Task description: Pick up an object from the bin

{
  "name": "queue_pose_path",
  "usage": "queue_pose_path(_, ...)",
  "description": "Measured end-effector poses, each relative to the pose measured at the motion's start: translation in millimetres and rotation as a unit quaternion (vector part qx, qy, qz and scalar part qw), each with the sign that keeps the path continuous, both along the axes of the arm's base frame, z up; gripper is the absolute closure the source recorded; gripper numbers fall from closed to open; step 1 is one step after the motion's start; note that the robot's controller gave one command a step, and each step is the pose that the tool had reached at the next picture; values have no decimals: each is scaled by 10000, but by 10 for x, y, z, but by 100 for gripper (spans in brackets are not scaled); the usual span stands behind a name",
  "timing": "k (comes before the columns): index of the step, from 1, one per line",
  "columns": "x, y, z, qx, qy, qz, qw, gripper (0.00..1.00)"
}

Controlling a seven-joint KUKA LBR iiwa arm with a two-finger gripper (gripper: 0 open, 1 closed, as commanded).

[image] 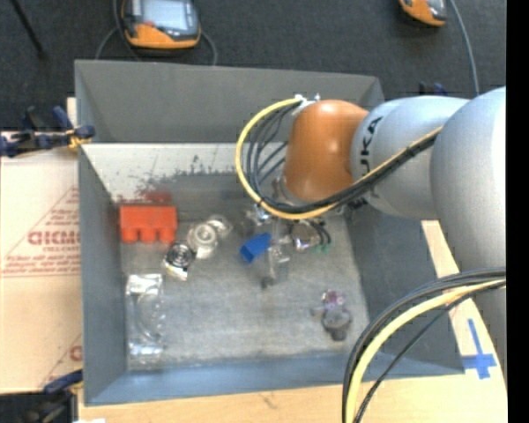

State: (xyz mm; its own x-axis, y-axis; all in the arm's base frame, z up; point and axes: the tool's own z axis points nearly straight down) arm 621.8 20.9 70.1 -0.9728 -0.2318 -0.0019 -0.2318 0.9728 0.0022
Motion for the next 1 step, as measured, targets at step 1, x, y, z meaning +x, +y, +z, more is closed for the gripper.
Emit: queue_pose_path(1,19,-3,18,4,-24,-12,10000,100)
